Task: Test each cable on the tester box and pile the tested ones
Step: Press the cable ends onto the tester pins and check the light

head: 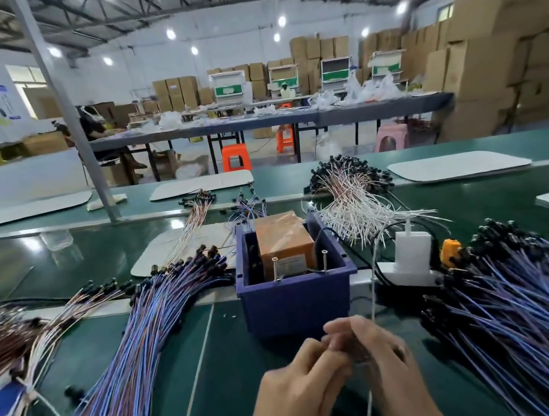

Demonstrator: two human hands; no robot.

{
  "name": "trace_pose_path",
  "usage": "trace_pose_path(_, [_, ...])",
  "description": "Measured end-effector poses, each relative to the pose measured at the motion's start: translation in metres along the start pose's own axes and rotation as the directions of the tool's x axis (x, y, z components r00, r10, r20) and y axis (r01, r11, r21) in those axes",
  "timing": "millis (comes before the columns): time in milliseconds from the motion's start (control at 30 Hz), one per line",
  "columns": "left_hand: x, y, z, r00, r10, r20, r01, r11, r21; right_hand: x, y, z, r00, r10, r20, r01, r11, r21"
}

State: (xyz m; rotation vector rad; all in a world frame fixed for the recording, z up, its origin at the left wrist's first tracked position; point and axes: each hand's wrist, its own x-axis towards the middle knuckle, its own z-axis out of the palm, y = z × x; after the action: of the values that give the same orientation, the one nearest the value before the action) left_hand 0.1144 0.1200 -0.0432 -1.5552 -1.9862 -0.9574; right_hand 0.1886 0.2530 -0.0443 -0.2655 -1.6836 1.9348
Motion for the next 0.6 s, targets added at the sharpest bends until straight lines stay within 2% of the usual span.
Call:
trace_pose_path(100, [-0.001, -0.001, 0.001, 0.995, 0.055, 0.082, -0.068, 0.985, 0.157, 0.005, -0.002, -0.002, 0.99, 0.12, -0.078, -0.094, 0.955, 0.28])
trace_pose_path(200, [-0.001, -0.013, -0.002, 0.998, 0.031, 0.05, -0.044, 0.96, 0.276, 0.009, -0.01, -0.019, 0.981, 0.119, -0.156, -0.02, 0.854, 0.521])
trace_pose_path(300, [-0.006, -0.031, -0.012, 0.999, 0.036, -0.008, -0.03, 0.936, 0.351, 0.014, -0.02, -0.043, 0.949, 0.17, -0.265, 0.038, 0.775, 0.631])
trace_pose_path(400, [-0.007, -0.045, -0.031, 0.996, 0.057, -0.075, -0.019, 0.902, 0.432, 0.016, -0.022, -0.059, 0.907, 0.237, -0.347, 0.035, 0.781, 0.624])
trace_pose_path(467, [-0.006, -0.052, -0.041, 0.983, 0.031, -0.181, 0.072, 0.843, 0.533, 0.017, -0.018, -0.061, 0.903, 0.246, -0.353, 0.004, 0.816, 0.578])
trace_pose_path(533, [-0.007, -0.052, -0.047, 0.945, -0.026, -0.327, 0.219, 0.794, 0.567, 0.016, -0.013, -0.054, 0.926, 0.223, -0.306, -0.048, 0.871, 0.488])
trace_pose_path(600, [-0.007, -0.045, -0.048, 0.915, -0.038, -0.402, 0.274, 0.789, 0.55, 0.014, -0.009, -0.042, 0.959, 0.207, -0.193, -0.125, 0.922, 0.367])
